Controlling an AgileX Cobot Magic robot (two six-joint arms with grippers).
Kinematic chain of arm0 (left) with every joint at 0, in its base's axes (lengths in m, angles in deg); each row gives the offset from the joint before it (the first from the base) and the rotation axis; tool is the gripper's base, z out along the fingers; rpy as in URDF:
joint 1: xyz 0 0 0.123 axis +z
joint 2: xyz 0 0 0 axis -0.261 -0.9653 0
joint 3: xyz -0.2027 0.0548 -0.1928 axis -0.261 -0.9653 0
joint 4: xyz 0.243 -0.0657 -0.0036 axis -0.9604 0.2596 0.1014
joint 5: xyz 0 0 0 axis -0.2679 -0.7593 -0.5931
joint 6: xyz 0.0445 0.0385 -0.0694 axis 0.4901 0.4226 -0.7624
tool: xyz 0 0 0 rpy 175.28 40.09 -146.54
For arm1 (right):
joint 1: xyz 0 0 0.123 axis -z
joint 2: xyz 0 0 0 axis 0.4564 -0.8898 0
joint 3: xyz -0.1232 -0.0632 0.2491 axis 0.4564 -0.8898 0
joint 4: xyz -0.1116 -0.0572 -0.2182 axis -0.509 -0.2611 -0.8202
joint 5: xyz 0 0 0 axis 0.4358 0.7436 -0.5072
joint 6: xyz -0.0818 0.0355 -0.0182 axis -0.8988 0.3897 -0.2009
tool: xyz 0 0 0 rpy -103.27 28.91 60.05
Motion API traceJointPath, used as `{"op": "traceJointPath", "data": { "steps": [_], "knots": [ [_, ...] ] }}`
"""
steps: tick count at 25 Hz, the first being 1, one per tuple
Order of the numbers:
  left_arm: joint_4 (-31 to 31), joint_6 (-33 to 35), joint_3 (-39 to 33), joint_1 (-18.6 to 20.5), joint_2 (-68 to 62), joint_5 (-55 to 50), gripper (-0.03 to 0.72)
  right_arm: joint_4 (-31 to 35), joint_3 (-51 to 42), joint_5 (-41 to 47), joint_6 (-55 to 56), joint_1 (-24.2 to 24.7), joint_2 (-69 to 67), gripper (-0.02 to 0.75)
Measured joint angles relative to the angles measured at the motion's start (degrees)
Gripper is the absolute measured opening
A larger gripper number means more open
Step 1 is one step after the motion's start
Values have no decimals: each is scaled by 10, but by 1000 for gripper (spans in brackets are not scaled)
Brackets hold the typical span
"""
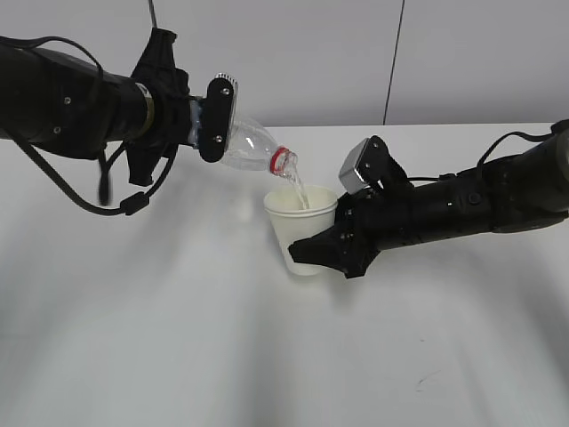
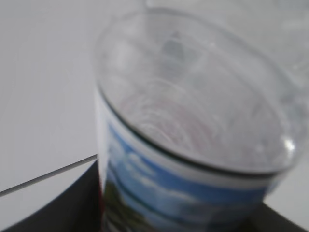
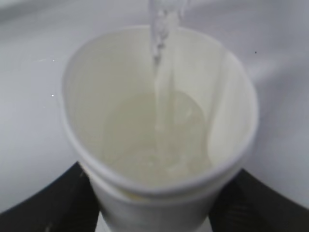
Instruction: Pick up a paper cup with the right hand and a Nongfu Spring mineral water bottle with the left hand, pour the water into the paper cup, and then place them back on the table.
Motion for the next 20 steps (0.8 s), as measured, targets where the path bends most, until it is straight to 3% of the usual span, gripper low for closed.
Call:
{"op": "traceJointPath", "data": {
  "steps": [20],
  "knots": [
    [0,0,0,0,0,-4,358,0,0,0,0,0,0,438]
  ]
}}
